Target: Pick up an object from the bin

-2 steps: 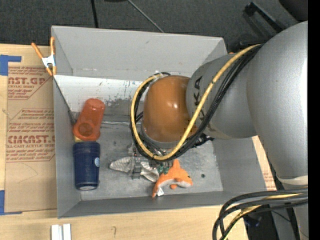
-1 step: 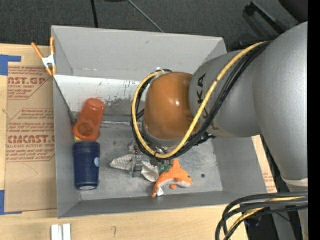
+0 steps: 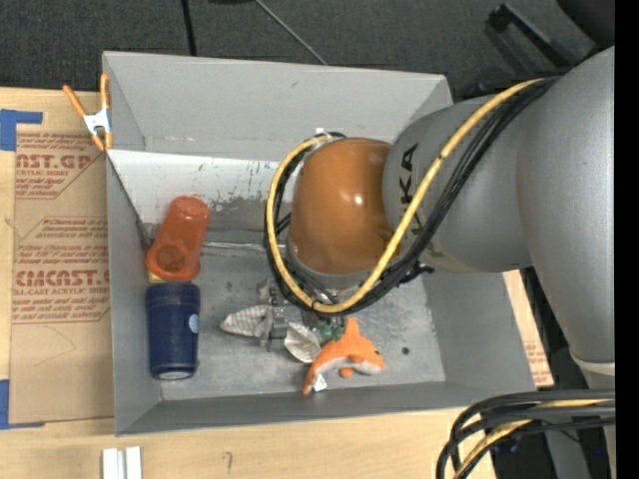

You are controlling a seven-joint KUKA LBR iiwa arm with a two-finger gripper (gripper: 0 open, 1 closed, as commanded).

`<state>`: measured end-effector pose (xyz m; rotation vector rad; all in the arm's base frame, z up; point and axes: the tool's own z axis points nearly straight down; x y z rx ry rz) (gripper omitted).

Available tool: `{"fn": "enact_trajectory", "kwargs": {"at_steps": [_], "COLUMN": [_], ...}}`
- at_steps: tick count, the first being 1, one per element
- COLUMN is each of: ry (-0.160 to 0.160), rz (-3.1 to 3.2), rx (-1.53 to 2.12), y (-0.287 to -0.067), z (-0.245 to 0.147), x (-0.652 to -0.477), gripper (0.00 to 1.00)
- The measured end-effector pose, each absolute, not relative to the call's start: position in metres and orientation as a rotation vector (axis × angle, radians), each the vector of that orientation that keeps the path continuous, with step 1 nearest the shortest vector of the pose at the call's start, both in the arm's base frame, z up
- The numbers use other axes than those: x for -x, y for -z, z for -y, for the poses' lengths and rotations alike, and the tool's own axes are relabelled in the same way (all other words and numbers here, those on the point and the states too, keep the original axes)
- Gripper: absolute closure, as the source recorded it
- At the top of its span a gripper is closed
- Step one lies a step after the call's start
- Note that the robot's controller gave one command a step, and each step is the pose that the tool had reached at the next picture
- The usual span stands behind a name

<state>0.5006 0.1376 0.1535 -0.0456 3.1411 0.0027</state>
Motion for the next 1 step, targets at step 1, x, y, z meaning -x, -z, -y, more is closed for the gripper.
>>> {"fn": "enact_trajectory", "kwargs": {"at_steps": [1], "ry": [-0.003], "rz": [-3.14], "rx": [0.046], "y": [-0.1622], "z": [-0.1377], "x": [-0.501], "gripper": [1.0]}}
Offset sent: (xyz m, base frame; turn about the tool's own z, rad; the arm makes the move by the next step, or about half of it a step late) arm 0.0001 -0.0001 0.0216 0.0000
